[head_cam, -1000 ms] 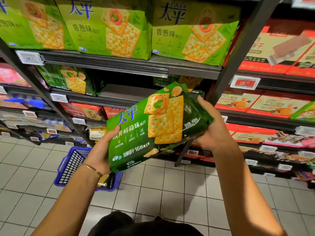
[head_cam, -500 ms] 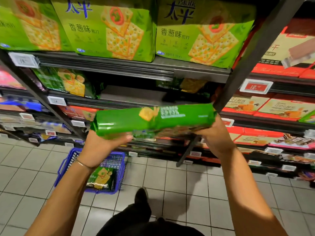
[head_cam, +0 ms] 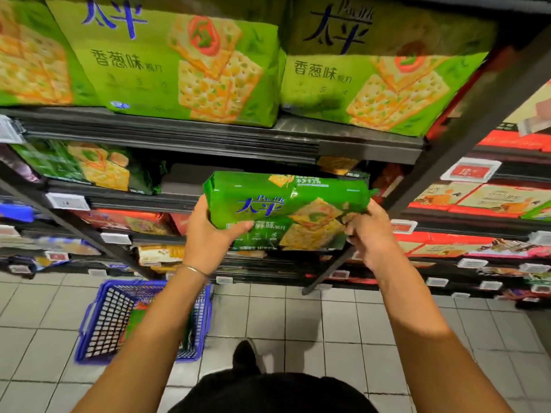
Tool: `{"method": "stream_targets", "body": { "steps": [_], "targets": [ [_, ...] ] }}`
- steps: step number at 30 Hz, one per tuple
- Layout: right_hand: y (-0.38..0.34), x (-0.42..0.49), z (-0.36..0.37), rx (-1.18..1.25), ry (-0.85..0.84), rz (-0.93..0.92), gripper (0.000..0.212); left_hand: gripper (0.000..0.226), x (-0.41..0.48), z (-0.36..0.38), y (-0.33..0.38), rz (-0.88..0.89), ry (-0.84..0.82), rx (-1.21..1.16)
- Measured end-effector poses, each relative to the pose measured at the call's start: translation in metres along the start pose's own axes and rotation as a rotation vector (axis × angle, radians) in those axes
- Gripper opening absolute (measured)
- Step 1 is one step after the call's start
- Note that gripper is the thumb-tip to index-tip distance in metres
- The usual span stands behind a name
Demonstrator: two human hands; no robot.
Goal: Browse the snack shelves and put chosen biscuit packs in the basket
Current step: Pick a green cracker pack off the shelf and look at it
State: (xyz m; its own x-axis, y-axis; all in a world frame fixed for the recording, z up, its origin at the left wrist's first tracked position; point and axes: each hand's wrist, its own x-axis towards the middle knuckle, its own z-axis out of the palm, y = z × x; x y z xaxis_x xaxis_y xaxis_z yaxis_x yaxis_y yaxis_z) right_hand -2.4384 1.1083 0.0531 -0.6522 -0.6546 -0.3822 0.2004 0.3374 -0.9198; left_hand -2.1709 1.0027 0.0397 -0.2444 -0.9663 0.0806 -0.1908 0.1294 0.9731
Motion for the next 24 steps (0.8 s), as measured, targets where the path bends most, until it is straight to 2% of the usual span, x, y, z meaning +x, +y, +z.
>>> {"method": "stream_targets", "body": {
  "steps": [3, 5, 8, 12, 14, 16, 20, 24],
  "targets": [
    [-0.011, 0.017, 0.003, 0.040, 0.098, 0.081, 0.054, 0.068, 0.032, 0.018, -0.002, -0.090, 0.032, -0.061],
    [-0.023, 0.027, 0.009, 0.064, 0.147, 0.047, 0.042, 0.067, 0.055, 0.034, -0.002, -0.115, 0.025, -0.038],
    [-0.040, 0.041, 0.015, 0.037, 0.188, -0.021, 0.026, 0.049, 0.078, 0.056, 0.002, -0.180, -0.003, 0.089],
    [-0.046, 0.063, 0.011, 0.058, 0.264, -0.098, 0.017, 0.036, 0.112, 0.079, 0.004, -0.307, -0.029, 0.219],
    [-0.045, 0.070, 0.013, 0.032, 0.303, -0.137, 0.021, 0.054, 0.125, 0.087, 0.007, -0.365, -0.135, 0.376],
    [-0.041, 0.076, 0.016, 0.001, 0.295, -0.105, 0.024, 0.072, 0.131, 0.094, 0.007, -0.336, -0.244, 0.585],
    [-0.029, 0.085, 0.019, -0.047, 0.288, -0.036, 0.031, 0.061, 0.131, 0.102, 0.001, -0.218, -0.290, 0.582],
    [-0.027, 0.087, 0.019, -0.059, 0.319, -0.013, 0.058, 0.051, 0.129, 0.107, -0.007, -0.278, -0.178, 0.400]
  ]
}}
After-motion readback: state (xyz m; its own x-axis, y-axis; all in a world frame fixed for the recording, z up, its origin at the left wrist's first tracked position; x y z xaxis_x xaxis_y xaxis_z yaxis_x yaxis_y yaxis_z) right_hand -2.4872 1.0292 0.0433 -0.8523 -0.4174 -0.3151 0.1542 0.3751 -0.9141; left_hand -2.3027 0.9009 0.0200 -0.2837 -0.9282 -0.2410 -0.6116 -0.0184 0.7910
